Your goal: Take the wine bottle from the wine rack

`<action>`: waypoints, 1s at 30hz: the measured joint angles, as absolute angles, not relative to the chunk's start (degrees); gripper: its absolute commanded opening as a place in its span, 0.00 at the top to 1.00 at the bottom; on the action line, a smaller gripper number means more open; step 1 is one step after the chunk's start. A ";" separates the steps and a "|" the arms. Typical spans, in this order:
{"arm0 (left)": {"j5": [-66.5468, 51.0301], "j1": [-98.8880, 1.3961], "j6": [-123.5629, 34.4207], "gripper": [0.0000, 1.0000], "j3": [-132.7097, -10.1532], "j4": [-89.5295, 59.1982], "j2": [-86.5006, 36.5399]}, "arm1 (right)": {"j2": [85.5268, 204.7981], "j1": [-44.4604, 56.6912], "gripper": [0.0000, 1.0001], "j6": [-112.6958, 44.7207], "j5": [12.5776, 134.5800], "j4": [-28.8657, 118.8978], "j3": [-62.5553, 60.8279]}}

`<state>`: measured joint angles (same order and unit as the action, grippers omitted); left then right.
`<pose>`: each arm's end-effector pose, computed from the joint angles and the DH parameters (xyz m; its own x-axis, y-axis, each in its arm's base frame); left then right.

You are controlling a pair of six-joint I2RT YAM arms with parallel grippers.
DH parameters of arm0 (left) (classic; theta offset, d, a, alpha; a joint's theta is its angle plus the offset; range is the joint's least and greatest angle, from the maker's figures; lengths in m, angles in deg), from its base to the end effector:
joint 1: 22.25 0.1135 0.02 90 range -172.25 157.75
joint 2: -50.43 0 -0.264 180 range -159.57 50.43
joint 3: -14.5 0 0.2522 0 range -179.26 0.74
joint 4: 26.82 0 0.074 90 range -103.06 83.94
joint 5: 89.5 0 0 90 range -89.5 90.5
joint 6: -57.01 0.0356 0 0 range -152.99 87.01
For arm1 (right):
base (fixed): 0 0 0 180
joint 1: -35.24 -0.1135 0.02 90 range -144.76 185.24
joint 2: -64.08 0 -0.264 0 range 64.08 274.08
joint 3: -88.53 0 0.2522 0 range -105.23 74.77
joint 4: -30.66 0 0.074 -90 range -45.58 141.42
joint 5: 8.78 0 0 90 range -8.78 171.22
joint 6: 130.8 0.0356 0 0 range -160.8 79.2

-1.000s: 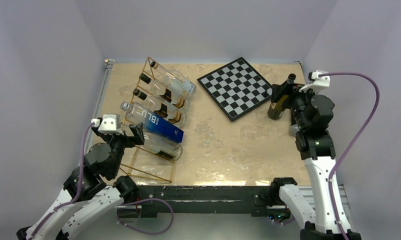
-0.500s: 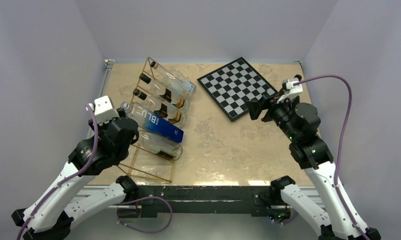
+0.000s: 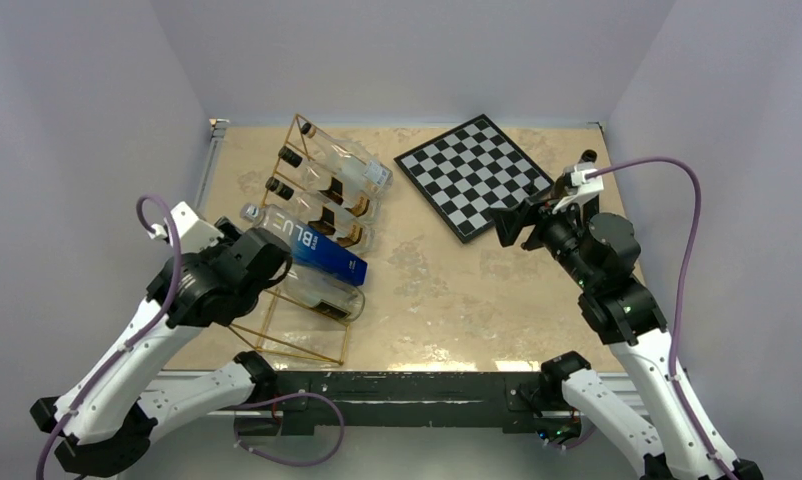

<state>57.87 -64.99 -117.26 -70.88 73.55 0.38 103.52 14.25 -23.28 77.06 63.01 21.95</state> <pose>0.0905 -0.0428 0.3772 -0.1709 -0.5726 -0.8018 -0.6520 0.6758 -0.3436 0.1387 0.0560 0.3863 -0.2087 0.2415 -0.9477 -0.3795 0.8731 0.3061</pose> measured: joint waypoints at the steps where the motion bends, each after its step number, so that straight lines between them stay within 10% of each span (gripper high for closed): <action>1: 57.67 -64.99 -119.01 0.38 -71.14 74.11 -0.75 | 103.35 14.25 0.22 -23.24 77.01 62.77 22.19; 30: 54.70 -60.68 -138.83 0.41 -65.04 76.37 -15.18 | 99.57 14.25 0.21 -23.04 75.68 62.92 23.68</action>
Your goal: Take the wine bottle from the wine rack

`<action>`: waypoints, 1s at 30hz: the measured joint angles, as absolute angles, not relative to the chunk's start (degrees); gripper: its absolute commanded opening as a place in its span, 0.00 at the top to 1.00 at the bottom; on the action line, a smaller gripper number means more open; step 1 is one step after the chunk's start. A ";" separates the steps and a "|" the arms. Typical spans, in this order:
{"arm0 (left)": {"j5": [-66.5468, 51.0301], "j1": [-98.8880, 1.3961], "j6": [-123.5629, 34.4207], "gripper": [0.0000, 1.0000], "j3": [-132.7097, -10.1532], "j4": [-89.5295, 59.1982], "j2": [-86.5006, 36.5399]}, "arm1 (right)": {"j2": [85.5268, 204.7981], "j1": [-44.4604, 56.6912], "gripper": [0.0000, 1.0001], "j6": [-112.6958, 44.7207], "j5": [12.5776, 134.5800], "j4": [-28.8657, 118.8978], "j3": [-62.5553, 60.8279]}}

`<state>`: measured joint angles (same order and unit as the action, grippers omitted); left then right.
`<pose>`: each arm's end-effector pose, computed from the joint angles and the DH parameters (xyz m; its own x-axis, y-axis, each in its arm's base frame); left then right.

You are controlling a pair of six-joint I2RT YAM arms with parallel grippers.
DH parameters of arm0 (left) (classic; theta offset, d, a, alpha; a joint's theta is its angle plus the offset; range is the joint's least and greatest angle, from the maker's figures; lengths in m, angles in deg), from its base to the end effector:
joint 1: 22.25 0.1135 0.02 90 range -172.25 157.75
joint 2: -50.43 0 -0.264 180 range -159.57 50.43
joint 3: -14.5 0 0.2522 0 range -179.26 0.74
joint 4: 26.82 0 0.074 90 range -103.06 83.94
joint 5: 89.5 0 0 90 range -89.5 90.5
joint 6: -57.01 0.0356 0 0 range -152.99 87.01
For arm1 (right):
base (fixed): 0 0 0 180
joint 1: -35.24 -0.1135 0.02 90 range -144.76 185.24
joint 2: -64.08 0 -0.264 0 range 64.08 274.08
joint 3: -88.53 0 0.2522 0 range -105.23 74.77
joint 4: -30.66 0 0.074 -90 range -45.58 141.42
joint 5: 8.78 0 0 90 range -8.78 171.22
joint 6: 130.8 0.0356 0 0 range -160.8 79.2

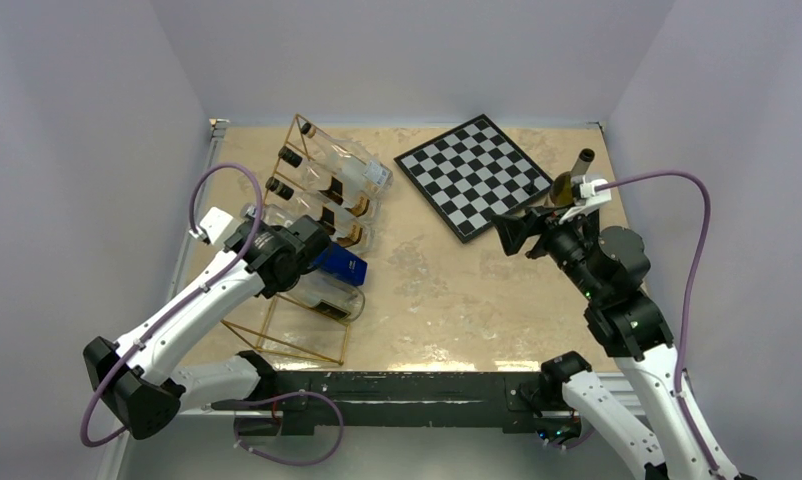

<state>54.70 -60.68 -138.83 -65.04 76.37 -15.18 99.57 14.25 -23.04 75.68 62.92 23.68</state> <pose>0.1409 -0.0750 0.3198 -0.1281 -0.6167 -0.7767 -0.8506 0.4711 -0.2338 0.1240 0.0513 0.3849 -0.1812 0.2557 -0.9496 -0.4109 0.8576 0.3093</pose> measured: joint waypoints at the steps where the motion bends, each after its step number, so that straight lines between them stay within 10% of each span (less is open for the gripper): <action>1: 54.70 -60.42 -138.90 0.42 -65.00 76.32 -15.48 | 99.50 14.25 0.21 -23.04 75.68 62.92 23.68; 10: 54.74 -59.74 -140.06 0.62 -65.00 75.08 -16.69 | 98.78 14.25 0.20 -23.02 75.64 62.92 23.70; 16: 54.72 -59.61 -140.91 1.00 -65.00 74.84 -16.55 | 97.23 14.25 0.17 -23.37 75.61 62.86 24.23; 21: 54.39 -59.61 -140.91 1.00 -65.15 74.79 -16.31 | 96.13 14.25 0.01 -24.18 75.68 62.86 24.77; 30: 51.33 -60.42 -140.15 1.00 -67.64 74.70 -13.23 | 95.83 14.25 0.01 -24.57 75.96 63.25 25.01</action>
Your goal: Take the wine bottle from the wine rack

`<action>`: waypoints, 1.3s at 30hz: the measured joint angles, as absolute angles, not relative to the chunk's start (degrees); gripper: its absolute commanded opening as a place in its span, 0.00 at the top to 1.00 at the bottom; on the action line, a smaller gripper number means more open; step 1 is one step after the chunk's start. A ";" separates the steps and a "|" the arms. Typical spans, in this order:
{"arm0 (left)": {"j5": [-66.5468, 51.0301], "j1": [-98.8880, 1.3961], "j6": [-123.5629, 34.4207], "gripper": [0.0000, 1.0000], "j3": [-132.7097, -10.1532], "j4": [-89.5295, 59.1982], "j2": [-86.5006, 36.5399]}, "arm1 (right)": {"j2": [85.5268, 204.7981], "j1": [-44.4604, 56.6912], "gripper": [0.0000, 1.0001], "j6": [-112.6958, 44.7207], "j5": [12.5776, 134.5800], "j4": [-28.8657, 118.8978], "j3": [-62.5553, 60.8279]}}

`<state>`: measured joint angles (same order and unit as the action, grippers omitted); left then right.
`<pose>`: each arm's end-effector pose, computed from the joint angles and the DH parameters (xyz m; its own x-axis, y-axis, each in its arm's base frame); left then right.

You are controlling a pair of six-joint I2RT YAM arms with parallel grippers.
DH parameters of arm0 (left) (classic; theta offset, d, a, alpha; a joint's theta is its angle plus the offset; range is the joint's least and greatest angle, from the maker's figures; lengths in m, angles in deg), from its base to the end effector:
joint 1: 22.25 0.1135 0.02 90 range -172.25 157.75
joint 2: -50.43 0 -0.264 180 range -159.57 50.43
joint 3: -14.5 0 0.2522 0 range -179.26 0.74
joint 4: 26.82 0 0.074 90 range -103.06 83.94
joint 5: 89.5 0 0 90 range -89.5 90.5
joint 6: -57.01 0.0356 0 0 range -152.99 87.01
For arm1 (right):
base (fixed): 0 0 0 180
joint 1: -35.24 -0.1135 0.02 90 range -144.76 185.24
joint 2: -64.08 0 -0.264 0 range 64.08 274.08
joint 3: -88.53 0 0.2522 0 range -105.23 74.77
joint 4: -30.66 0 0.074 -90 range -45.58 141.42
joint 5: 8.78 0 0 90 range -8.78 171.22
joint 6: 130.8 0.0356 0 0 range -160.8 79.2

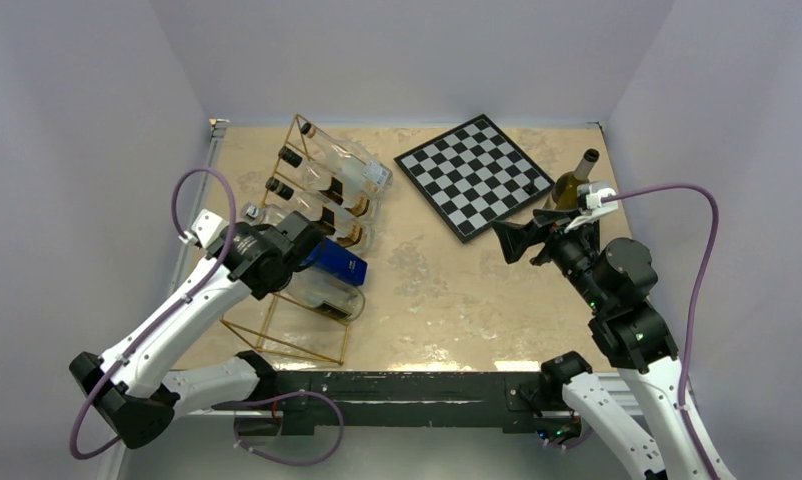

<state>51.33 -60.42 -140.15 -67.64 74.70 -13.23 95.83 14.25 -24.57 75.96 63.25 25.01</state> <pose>0.1379 -0.0733 0.3343 -0.0721 -0.7109 -0.6996 -0.8390 0.4225 -0.3428 0.1103 0.0458 0.3836 -0.1364 0.2457 -0.9597 -0.4209 0.8626 0.2807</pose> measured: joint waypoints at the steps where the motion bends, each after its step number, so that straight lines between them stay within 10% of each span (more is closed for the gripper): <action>1: 50.81 -60.55 -139.73 1.00 -67.97 74.81 -12.38 | 95.83 14.25 0.01 -24.57 76.01 63.32 25.01; 19: 45.69 -61.43 -111.95 1.00 -69.74 65.33 1.61 | 94.87 14.25 0.01 -24.53 77.21 63.95 25.30; 39: 7.42 -61.29 -63.95 1.00 -56.95 33.44 13.02 | 92.38 14.25 0.01 -24.38 77.12 65.26 25.30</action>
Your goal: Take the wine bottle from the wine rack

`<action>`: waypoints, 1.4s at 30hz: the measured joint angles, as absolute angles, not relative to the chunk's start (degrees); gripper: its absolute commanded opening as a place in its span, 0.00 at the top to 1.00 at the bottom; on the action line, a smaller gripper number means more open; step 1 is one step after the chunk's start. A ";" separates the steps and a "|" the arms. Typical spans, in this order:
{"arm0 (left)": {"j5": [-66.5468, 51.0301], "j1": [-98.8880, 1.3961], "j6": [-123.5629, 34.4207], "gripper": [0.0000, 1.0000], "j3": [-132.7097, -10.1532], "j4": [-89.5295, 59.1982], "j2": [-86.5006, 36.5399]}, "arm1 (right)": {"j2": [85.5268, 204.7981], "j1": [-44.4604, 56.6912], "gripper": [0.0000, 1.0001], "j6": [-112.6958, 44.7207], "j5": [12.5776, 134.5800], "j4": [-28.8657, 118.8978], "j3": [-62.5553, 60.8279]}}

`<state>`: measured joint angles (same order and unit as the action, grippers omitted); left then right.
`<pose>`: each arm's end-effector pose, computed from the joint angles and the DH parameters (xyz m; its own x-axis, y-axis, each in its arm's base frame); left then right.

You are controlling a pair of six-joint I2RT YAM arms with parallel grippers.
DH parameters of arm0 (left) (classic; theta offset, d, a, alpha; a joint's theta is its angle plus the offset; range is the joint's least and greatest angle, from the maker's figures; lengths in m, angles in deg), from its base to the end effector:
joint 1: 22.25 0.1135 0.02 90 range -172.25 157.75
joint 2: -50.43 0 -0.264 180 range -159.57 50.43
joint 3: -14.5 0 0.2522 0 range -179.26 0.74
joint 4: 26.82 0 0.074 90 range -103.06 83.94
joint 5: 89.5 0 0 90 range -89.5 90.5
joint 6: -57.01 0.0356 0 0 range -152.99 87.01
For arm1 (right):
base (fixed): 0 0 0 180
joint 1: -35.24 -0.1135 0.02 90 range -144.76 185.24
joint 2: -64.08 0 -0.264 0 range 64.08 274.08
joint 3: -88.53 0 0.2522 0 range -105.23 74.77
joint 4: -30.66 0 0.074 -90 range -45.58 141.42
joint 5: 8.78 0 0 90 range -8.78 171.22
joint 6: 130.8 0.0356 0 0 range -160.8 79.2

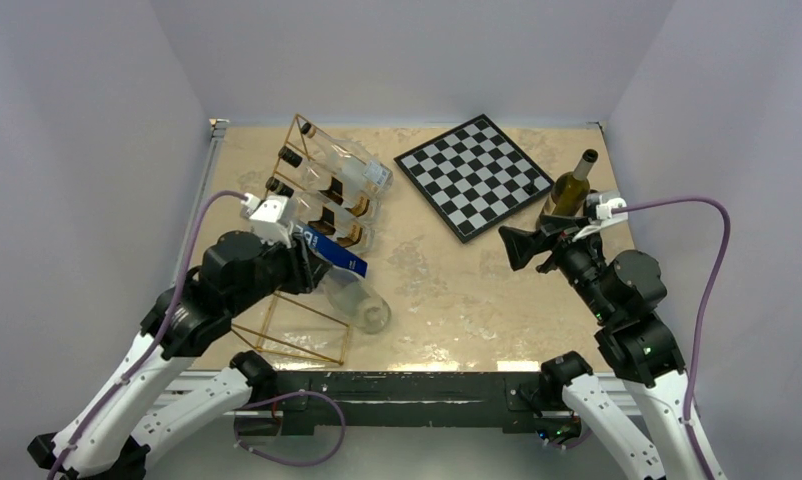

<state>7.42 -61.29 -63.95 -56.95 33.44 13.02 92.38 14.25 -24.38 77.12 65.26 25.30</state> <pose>0.0939 -0.0706 0.3667 -0.5728 -0.1930 -0.7967 0.2877 0.8627 -0.4159 0.0960 0.0396 0.3837 -0.1147 0.2580 -0.9593 -0.4083 0.8681 0.2823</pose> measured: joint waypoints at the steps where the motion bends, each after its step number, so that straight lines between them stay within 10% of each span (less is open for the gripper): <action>1: 4.38 -61.34 -63.30 1.00 -56.93 32.06 11.75 | 92.05 14.25 0.01 -24.38 77.14 65.50 25.30; 42: -12.91 -75.28 -44.26 1.00 -75.05 -24.22 -43.18 | 81.88 14.25 0.01 -25.40 82.19 68.17 23.57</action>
